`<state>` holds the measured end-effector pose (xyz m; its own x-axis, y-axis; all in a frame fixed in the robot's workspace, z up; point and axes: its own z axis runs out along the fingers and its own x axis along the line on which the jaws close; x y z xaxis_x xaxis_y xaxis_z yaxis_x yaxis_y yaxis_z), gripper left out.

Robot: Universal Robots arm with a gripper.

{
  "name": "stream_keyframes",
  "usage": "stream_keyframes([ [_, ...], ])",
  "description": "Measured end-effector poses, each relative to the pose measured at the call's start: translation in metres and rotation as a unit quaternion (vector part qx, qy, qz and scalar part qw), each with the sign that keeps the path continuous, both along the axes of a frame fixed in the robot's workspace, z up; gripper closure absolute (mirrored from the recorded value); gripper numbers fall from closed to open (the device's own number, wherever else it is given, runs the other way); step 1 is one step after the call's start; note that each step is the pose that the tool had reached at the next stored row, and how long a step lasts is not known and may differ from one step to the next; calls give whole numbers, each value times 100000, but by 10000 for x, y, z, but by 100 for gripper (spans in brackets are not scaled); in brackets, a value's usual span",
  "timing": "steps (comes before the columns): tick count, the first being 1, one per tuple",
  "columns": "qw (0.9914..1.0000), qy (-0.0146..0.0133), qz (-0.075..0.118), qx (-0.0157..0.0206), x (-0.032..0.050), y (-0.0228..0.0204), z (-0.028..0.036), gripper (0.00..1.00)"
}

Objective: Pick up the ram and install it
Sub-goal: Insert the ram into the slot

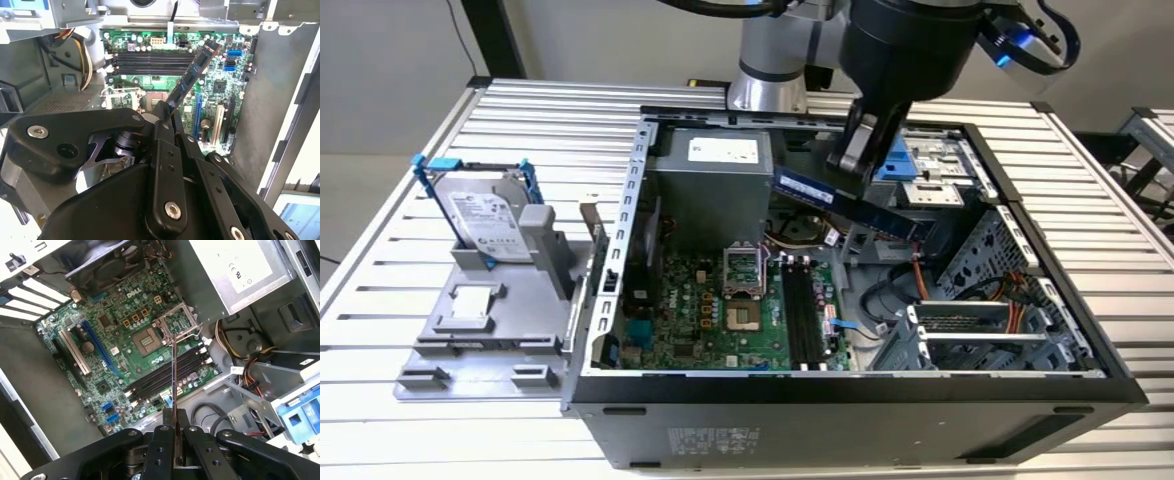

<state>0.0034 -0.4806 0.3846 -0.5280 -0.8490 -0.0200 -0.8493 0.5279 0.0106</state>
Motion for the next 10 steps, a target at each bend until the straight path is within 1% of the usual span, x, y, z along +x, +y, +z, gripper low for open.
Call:
stream_keyframes([
  [5, 99998, 0, -601, 2, 0, -73, 0, 100],
  [7, 99993, 0, -1195, 1, 0, -91, 0, 100],
  [10, 99969, -1, -2483, 1, 0, -102, 0, 100],
])
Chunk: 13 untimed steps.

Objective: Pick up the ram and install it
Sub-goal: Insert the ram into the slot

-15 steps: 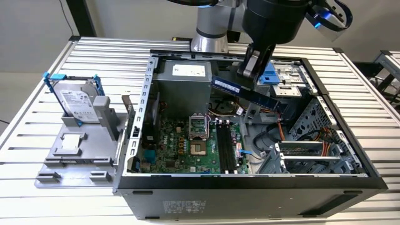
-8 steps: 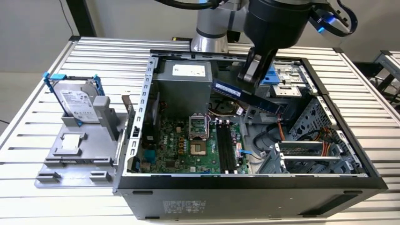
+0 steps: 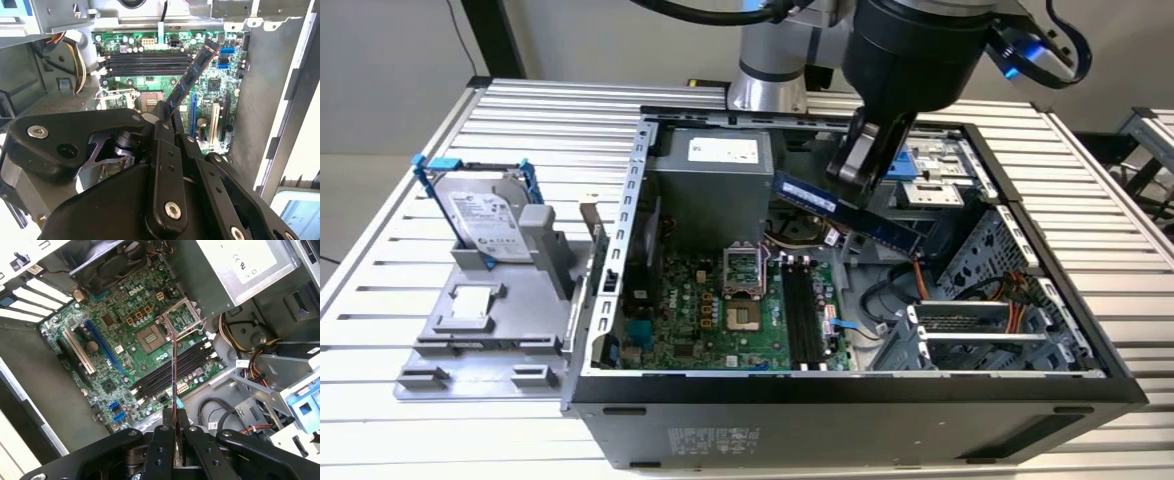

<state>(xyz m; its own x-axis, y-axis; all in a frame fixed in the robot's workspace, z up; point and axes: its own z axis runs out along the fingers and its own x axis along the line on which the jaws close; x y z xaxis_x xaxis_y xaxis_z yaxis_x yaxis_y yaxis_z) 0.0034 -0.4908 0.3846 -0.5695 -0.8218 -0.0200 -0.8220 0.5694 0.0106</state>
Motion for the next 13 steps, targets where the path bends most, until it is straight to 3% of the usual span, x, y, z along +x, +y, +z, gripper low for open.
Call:
stream_keyframes([
  [3, 99984, 1, -1792, -2, 1, -1, 0, 100],
  [7, 99897, -1, -4544, 2, 0, -2, 0, 100],
  [10, 99752, 0, -7033, 3, 0, -2, 0, 100],
  [13, 99544, -2, -9542, 4, 0, -2, 0, 100],
])
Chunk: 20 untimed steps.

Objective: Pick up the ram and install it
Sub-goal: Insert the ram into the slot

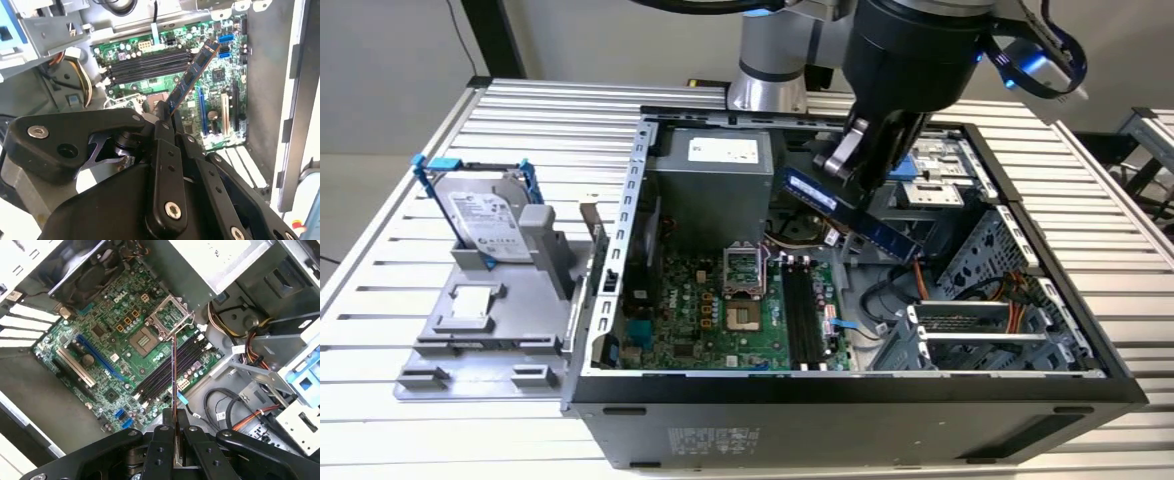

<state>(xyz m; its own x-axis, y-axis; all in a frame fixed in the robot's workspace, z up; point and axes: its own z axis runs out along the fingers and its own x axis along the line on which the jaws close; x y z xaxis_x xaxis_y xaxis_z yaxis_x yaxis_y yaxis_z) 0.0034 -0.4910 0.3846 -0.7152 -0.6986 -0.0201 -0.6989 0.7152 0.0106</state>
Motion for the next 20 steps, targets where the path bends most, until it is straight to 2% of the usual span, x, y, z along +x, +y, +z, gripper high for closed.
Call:
stream_keyframes([
  [2, 99984, 0, -1772, 2, 0, 0, 0, 100],
  [5, 99908, 2, -4300, -1, 0, 0, 0, 100],
  [7, 99825, 2, -5921, -2, 0, 0, 0, 100],
  [10, 99645, 0, -8421, -2, 0, 0, 0, 100],
  [14, 99307, 4, -11752, -3, 0, 0, 0, 100],
  [17, 98973, 2, -14293, -1, 0, 0, 0, 100],
  [20, 98569, 2, -16859, -4, 0, 0, 0, 100],
])
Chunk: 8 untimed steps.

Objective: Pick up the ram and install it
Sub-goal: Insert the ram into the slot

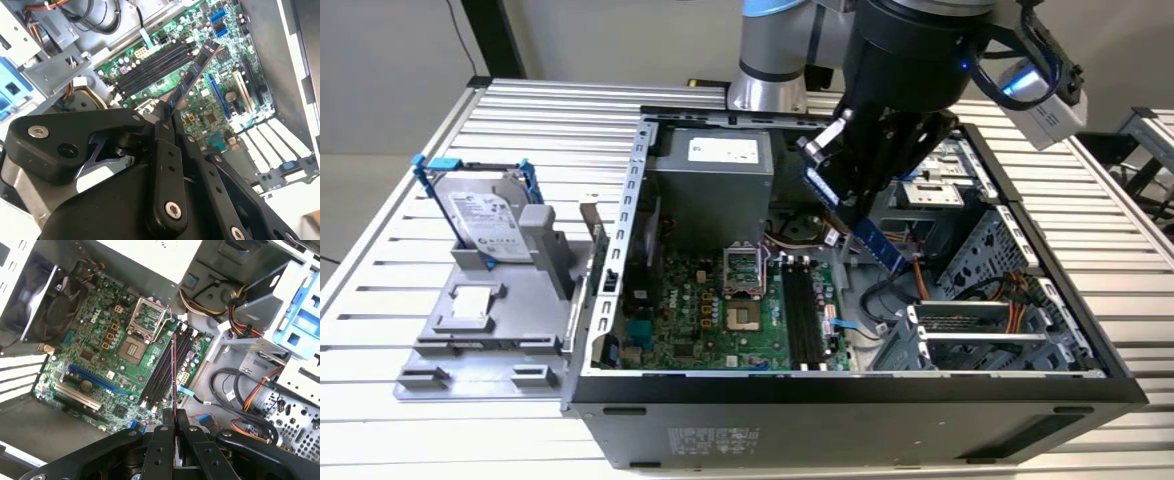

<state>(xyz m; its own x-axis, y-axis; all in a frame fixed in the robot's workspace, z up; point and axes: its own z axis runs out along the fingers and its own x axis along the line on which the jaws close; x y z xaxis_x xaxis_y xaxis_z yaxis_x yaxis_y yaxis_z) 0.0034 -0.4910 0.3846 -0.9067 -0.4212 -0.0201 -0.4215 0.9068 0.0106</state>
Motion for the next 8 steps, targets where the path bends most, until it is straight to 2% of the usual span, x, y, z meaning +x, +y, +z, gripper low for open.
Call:
stream_keyframes([
  [4, 99941, -1, -3423, 4, 0, 0, 0, 100],
  [8, 99769, 1, -6796, 3, 0, 0, 0, 100],
])
